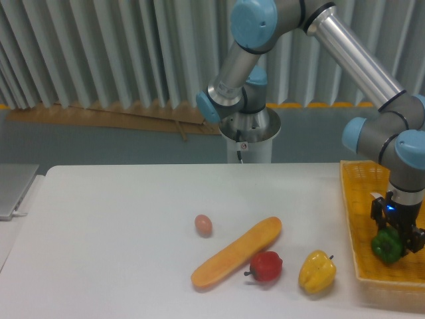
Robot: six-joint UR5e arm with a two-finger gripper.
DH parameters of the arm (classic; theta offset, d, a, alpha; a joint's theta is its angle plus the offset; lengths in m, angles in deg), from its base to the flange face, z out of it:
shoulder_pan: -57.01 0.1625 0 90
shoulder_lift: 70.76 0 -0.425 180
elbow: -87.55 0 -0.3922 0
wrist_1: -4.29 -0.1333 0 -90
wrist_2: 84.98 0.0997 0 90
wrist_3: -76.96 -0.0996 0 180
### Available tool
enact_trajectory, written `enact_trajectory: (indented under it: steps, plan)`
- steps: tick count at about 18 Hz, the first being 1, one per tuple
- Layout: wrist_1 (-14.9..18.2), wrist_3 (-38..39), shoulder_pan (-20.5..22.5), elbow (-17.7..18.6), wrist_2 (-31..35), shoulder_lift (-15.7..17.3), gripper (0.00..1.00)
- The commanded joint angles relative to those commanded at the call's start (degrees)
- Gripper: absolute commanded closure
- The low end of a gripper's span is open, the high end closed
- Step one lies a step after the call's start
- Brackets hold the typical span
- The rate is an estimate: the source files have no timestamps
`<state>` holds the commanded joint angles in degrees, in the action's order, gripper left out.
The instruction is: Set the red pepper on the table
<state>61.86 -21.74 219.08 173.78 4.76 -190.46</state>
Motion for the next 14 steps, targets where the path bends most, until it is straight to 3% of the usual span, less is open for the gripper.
enact_trajectory:
  steps: [1, 14]
  plan:
    - [-0.17, -0.09, 0.0, 0.0, 0.0, -0.09, 0.0]
    - [0.18, 0.0, -0.35, -0.79, -0.44, 2.55, 0.0]
